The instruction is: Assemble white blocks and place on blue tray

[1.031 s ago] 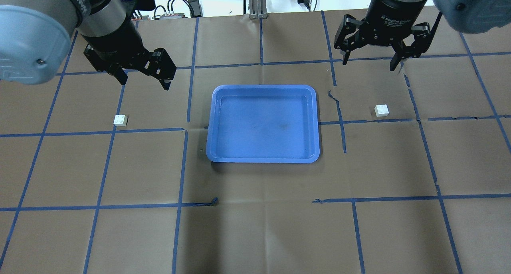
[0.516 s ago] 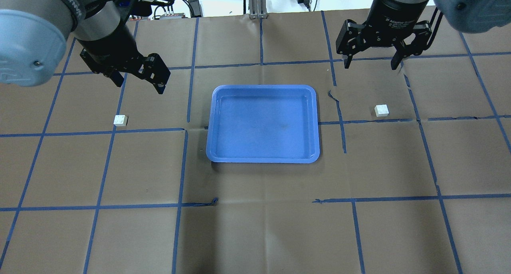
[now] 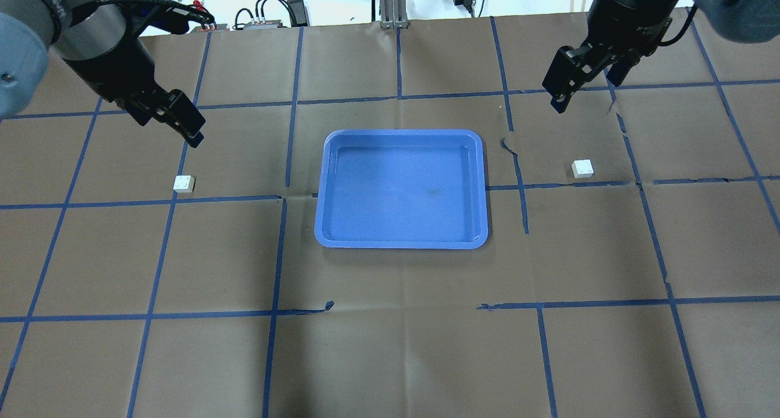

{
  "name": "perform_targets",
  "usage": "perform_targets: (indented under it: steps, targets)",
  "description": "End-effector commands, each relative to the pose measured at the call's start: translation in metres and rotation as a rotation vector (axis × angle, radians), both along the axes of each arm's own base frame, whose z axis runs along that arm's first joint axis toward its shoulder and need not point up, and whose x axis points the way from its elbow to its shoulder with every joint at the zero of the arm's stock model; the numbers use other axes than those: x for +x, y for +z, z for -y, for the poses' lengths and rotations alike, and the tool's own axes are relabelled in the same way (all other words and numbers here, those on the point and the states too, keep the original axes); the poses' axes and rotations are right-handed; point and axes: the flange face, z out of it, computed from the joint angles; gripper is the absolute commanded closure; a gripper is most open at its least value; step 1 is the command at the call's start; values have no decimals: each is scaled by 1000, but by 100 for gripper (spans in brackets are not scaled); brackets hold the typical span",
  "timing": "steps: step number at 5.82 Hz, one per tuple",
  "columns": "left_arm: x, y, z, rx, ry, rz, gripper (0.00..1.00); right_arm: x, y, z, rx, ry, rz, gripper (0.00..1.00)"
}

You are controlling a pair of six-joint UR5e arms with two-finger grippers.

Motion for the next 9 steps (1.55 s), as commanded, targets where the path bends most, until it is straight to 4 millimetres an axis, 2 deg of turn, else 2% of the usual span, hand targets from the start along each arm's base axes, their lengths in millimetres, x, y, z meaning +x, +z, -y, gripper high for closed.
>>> perform_targets:
  steps: [1, 2, 3, 4, 5, 6, 7, 8, 9]
  targets:
    - [43, -27, 5, 35, -144, -26, 1, -81, 0, 11, -11, 385, 13, 0]
    - [50, -46, 10, 53, -222, -36, 1, -103, -10, 17, 4, 604, 25, 0]
    - [68, -66, 19, 49, -318, -44, 1, -123, -22, 23, 19, 767, 44, 0]
    - [79, -91, 26, 48, -440, -50, 1, -151, -34, 28, 21, 845, 79, 0]
    - [91, -108, 37, 26, -562, -44, 1, -169, -51, 37, -19, 981, 151, 0]
    - [112, -128, 45, 28, -677, -54, 1, -183, -67, 44, -52, 1059, 201, 0]
    - [125, -141, 53, 13, -795, -50, 1, -183, -83, 53, -77, 1119, 250, 0]
    - [129, -158, 59, 1, -887, -64, 1, -182, -104, 67, -138, 1130, 309, 0]
    - [129, -178, 67, -50, -918, -82, 1, -196, -129, 78, -167, 1144, 349, 0]
